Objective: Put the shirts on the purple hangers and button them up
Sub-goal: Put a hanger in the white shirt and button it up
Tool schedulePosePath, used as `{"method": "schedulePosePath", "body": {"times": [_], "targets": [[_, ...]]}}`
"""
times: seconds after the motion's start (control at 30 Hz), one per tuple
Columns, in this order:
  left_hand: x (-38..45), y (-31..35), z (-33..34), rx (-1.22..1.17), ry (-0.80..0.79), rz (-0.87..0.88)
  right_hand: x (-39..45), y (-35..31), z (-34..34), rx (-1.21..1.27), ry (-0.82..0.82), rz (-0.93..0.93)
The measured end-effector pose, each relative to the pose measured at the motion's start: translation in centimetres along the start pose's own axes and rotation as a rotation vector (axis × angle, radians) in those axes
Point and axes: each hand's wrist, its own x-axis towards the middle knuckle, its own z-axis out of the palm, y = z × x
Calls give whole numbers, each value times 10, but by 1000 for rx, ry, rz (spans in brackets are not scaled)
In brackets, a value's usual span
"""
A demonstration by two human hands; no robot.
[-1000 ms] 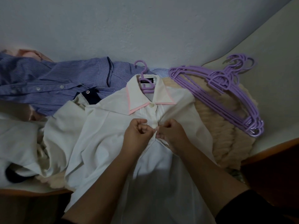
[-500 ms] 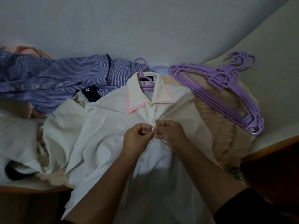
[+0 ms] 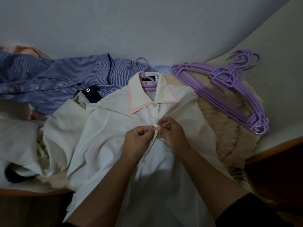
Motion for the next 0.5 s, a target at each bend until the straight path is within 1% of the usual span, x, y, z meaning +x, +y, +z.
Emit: {"method": "schedulePosePath", "body": {"times": [0.13, 0.2, 0.27, 0.4, 0.5], "targets": [[1, 6, -6, -139, -86, -151, -1, -3, 0, -4, -29, 51], [1, 10, -6, -194, -125, -190, 0, -2, 1, 18, -35, 100], [2, 12, -6, -194, -145, -201, 1, 0, 1, 43, -41, 130], [4, 10, -6, -158, -149, -183, 2, 0, -2, 69, 6, 106], [7, 9, -6, -201, -140, -216, 3, 0, -2, 201, -13, 138]]}}
